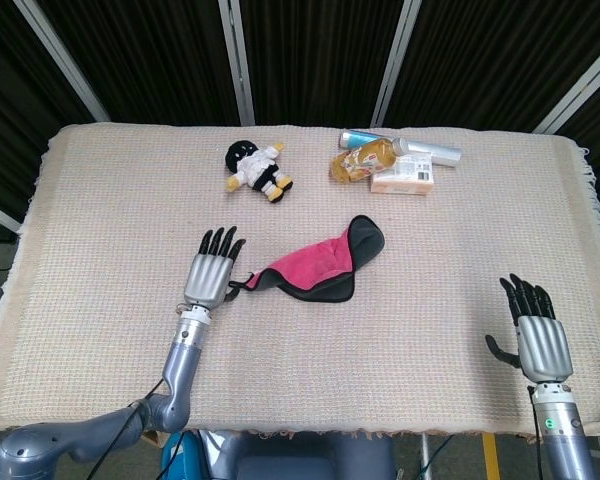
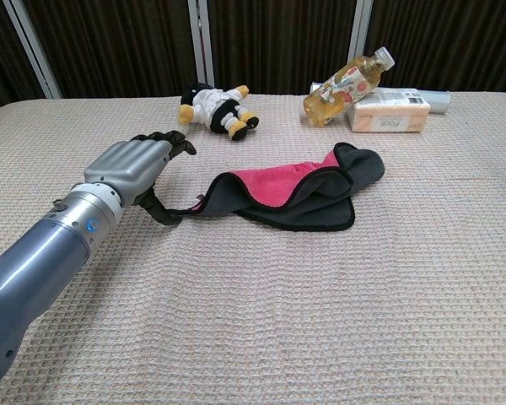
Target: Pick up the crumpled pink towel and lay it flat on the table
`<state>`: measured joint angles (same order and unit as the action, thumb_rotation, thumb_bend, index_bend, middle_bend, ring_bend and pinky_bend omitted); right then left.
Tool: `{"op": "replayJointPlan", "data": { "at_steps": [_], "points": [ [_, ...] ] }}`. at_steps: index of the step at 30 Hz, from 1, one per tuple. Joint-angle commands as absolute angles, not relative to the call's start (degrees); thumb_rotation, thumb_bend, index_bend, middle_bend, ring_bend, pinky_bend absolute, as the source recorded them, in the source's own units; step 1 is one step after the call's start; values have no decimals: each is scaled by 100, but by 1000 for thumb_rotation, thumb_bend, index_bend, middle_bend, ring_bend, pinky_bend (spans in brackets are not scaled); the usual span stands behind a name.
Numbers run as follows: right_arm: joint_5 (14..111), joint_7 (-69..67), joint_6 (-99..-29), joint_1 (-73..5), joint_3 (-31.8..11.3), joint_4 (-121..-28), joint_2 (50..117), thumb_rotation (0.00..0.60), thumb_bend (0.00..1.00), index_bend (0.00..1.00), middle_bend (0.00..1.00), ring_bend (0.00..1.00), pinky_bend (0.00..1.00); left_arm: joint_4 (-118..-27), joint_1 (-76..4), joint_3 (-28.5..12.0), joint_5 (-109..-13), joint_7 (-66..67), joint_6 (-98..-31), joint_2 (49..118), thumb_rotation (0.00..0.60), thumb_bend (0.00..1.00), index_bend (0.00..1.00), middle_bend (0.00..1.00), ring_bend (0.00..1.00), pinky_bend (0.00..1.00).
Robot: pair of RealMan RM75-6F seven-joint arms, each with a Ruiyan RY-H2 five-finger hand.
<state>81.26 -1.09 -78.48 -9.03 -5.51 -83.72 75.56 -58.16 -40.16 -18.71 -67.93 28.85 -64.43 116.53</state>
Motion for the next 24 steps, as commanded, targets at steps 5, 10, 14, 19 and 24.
{"op": "replayJointPlan", "data": {
  "at_steps": [5, 10, 14, 19, 24],
  "points": [
    [8112, -86, -7829, -909, -544, -8358, 7572, 600, 289, 0, 0, 0, 0, -5447, -4127, -1796, -6979, 2487, -6510, 11843, 600, 327, 194, 27, 0, 0],
    [8124, -63, -7828, -907, -525, -8371, 7585, 600, 289, 0, 0, 0, 0, -5214, -4150, -1759, -6967, 2362, -6449, 11935, 600, 327, 209, 31, 0, 0],
    [8129, -50, -7832, -906, -518, -8376, 7591, 600, 288, 0, 0, 0, 0, -5082, -4169, -1718, -6999, 2250, -6422, 11990, 600, 336, 235, 37, 0, 0],
    [8131, -29, -7831, -907, -513, -8383, 7599, 600, 288, 0, 0, 0, 0, -4982, -4202, -1663, -7140, 2030, -6498, 12028, 600, 387, 300, 58, 0, 0],
    [8128, -26, -7824, -910, -510, -8386, 7601, 600, 289, 0, 0, 0, 0, -4964, -4240, -1605, -7292, 1815, -6559, 12026, 600, 394, 332, 66, 0, 0]
  ]
}}
